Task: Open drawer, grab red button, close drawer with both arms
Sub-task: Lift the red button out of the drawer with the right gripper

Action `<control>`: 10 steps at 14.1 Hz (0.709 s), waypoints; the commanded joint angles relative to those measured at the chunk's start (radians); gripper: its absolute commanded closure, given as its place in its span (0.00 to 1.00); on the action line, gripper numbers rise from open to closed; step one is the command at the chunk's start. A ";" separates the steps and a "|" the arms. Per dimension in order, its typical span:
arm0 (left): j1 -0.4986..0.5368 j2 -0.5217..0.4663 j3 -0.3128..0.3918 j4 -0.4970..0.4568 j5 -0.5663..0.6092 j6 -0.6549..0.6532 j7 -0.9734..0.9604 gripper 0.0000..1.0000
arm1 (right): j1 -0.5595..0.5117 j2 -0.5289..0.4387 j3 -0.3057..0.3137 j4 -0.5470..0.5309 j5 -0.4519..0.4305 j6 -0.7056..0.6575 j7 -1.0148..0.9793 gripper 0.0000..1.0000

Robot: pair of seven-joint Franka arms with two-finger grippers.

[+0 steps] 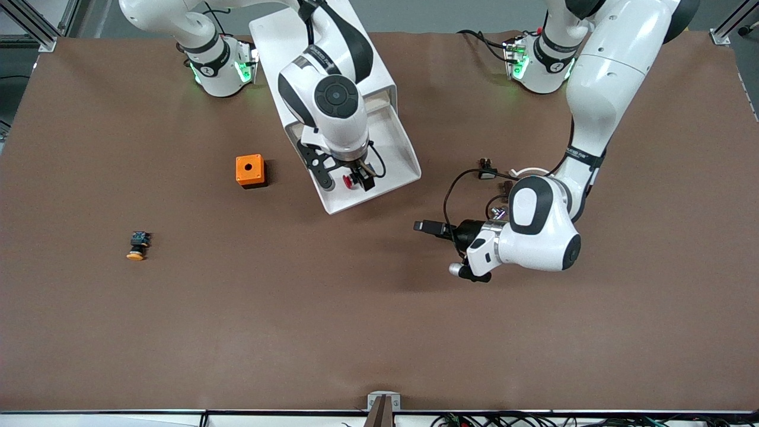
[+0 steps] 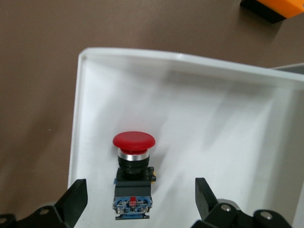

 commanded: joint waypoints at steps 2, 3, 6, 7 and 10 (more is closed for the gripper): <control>0.009 -0.016 0.006 0.030 0.136 -0.008 -0.045 0.00 | 0.025 0.028 -0.011 -0.002 0.012 0.028 0.015 0.00; 0.012 -0.022 0.006 0.032 0.188 -0.008 -0.050 0.00 | 0.029 0.034 -0.011 -0.001 0.014 0.030 0.015 0.00; 0.009 -0.071 0.008 0.032 0.375 -0.026 -0.155 0.00 | 0.032 0.044 -0.011 0.001 0.014 0.038 0.014 0.11; 0.005 -0.083 0.008 0.033 0.431 -0.026 -0.178 0.00 | 0.032 0.044 -0.011 0.001 0.014 0.038 0.011 0.24; -0.011 -0.097 -0.001 0.065 0.654 -0.052 -0.208 0.00 | 0.032 0.044 -0.011 0.006 0.015 0.038 0.006 0.60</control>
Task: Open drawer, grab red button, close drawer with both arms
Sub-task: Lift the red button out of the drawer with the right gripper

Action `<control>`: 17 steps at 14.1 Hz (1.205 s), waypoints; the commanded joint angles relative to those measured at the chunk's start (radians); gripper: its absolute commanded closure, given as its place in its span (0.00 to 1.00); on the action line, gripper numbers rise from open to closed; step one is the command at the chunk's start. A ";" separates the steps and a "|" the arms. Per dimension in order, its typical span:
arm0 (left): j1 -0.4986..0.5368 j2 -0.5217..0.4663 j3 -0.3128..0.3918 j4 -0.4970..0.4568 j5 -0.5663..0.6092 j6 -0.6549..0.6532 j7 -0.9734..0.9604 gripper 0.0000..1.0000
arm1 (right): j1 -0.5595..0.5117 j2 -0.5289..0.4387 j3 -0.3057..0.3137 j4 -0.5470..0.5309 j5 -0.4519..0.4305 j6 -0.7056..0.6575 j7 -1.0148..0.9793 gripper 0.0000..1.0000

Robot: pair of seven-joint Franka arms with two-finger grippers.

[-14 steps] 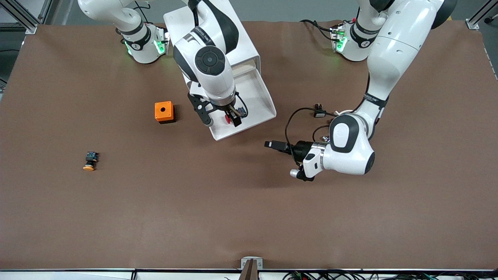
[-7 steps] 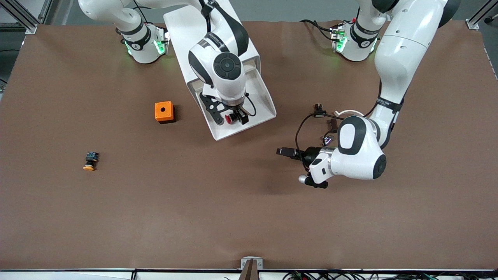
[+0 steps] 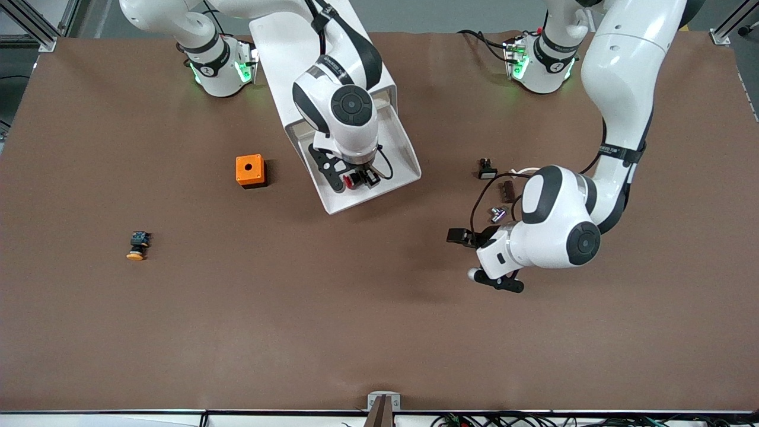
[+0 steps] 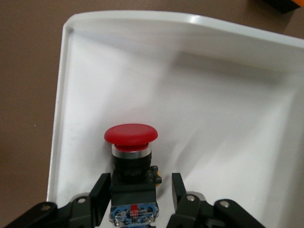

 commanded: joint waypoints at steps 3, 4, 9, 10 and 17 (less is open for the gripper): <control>-0.021 -0.021 -0.002 0.041 0.238 -0.042 -0.033 0.00 | 0.012 0.002 -0.010 0.017 0.015 0.001 0.000 0.76; -0.022 -0.021 0.000 0.065 0.264 -0.042 -0.033 0.00 | 0.006 0.001 -0.010 0.031 0.015 -0.007 -0.001 0.77; -0.019 -0.053 0.003 0.083 0.300 -0.042 -0.254 0.00 | -0.075 -0.008 -0.012 0.208 0.018 -0.270 -0.053 0.77; -0.019 -0.058 0.003 0.082 0.301 -0.042 -0.339 0.00 | -0.104 -0.011 -0.010 0.257 0.020 -0.348 -0.102 0.77; -0.111 -0.029 -0.004 0.078 0.301 -0.038 -0.743 0.00 | -0.376 -0.128 -0.018 0.290 0.008 -0.629 -0.752 0.78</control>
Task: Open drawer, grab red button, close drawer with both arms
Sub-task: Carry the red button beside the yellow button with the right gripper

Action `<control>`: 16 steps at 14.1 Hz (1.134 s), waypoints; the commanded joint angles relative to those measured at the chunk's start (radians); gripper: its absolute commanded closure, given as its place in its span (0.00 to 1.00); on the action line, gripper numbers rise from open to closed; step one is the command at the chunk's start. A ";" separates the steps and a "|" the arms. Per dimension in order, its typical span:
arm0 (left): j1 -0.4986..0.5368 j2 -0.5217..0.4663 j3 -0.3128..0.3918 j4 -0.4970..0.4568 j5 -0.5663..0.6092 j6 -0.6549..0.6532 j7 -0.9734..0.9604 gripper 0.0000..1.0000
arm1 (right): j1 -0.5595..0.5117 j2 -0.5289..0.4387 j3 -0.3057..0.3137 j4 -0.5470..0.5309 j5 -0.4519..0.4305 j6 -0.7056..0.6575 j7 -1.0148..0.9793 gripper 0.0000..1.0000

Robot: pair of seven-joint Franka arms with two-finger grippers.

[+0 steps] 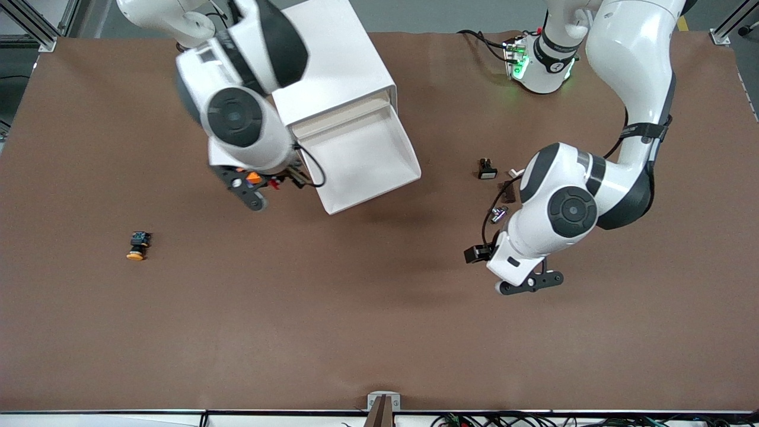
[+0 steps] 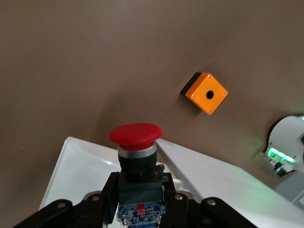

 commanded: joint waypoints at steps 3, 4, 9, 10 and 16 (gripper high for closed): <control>-0.141 0.042 0.006 -0.006 0.022 0.031 -0.204 0.00 | -0.239 -0.069 0.013 -0.092 -0.003 -0.020 -0.517 0.78; -0.159 0.050 0.006 -0.014 0.022 0.065 -0.224 0.00 | -0.285 -0.067 0.013 -0.114 -0.020 -0.003 -0.618 0.78; -0.232 0.071 0.012 -0.040 0.027 0.123 -0.394 0.00 | -0.441 -0.066 0.013 -0.351 -0.079 0.337 -0.968 0.78; -0.239 0.071 0.010 -0.043 0.038 0.123 -0.416 0.00 | -0.450 -0.064 0.013 -0.411 -0.108 0.440 -0.978 0.78; -0.324 0.076 0.007 -0.060 0.044 0.125 -0.583 0.00 | -0.531 0.012 0.013 -0.534 -0.156 0.764 -1.089 0.78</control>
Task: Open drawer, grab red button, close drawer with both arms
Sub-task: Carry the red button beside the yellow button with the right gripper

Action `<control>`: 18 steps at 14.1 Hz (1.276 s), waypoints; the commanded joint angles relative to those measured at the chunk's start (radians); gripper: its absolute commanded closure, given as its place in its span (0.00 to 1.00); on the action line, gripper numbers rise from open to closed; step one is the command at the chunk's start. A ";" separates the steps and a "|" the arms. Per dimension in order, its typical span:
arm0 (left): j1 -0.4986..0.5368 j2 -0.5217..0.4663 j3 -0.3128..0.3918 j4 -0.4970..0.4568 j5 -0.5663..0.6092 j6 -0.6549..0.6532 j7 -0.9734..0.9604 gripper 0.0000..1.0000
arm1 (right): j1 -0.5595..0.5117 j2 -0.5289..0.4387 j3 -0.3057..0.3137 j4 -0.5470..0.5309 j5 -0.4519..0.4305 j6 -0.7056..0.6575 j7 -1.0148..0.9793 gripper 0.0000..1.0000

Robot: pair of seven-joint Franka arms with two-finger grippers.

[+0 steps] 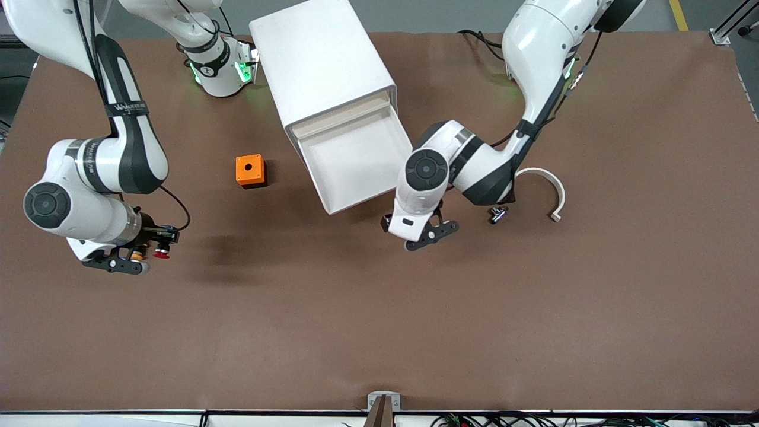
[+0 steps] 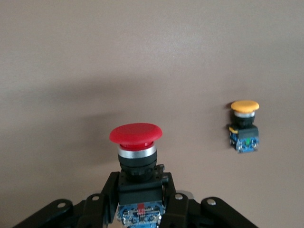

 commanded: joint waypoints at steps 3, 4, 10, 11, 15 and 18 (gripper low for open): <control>-0.062 -0.002 0.005 -0.009 0.012 0.015 -0.075 0.00 | -0.094 0.068 0.020 -0.010 -0.015 0.113 -0.124 0.78; -0.065 0.001 0.003 -0.009 0.011 0.026 -0.079 0.00 | -0.096 0.083 0.020 -0.010 -0.015 0.127 -0.124 0.78; -0.142 0.003 -0.002 -0.009 0.006 0.052 -0.197 0.00 | -0.102 0.157 0.020 -0.014 -0.015 0.147 -0.132 0.77; -0.159 0.004 -0.008 -0.009 -0.003 0.054 -0.212 0.00 | -0.101 0.158 0.020 -0.021 -0.015 0.148 -0.132 0.76; -0.225 0.003 -0.008 -0.009 -0.024 0.057 -0.274 0.00 | -0.102 0.174 0.020 -0.022 -0.015 0.176 -0.130 0.76; -0.252 0.004 -0.008 -0.015 -0.047 0.078 -0.295 0.00 | -0.104 0.192 0.018 -0.021 -0.015 0.207 -0.117 0.76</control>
